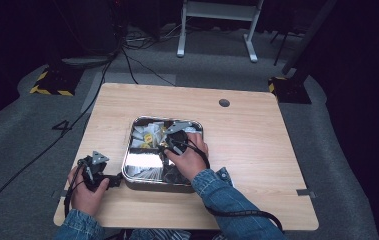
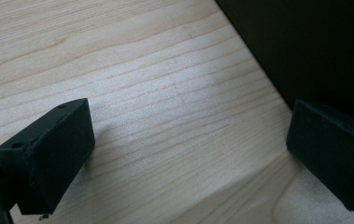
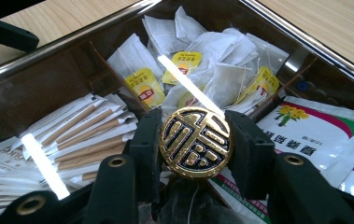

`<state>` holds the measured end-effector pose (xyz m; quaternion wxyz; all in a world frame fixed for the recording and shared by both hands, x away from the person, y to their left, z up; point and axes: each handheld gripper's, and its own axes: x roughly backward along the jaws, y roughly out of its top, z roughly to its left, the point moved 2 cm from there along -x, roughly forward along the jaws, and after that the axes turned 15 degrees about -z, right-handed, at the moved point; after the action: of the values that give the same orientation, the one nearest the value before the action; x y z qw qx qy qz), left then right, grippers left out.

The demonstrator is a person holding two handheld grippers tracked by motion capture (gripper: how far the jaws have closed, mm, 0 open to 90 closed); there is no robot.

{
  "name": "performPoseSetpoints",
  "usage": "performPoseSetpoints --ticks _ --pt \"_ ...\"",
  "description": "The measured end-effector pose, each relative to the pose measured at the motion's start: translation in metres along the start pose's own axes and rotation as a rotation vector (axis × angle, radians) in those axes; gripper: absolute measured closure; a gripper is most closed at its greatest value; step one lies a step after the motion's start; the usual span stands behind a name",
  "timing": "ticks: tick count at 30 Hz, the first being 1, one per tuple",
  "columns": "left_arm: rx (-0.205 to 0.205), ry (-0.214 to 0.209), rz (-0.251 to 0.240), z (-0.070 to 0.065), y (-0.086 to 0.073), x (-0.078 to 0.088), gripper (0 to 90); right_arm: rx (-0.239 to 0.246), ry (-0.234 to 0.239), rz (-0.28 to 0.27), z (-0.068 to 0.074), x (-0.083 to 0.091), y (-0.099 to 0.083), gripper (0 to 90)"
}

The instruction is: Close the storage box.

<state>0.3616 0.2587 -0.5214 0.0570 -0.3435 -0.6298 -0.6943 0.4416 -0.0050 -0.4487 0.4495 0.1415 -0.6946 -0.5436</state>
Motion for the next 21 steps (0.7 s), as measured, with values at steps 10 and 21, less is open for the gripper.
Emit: performPoseSetpoints --ticks 10,21 --pt "0.000 0.000 0.000 0.0000 0.0000 0.0000 1.4 0.003 0.006 -0.012 0.0008 0.0008 -0.0022 58.9" --pt "-0.001 0.001 0.000 -0.0002 0.0000 -0.0001 1.3 0.014 0.003 0.017 -0.0005 0.0012 -0.0031 58.8"
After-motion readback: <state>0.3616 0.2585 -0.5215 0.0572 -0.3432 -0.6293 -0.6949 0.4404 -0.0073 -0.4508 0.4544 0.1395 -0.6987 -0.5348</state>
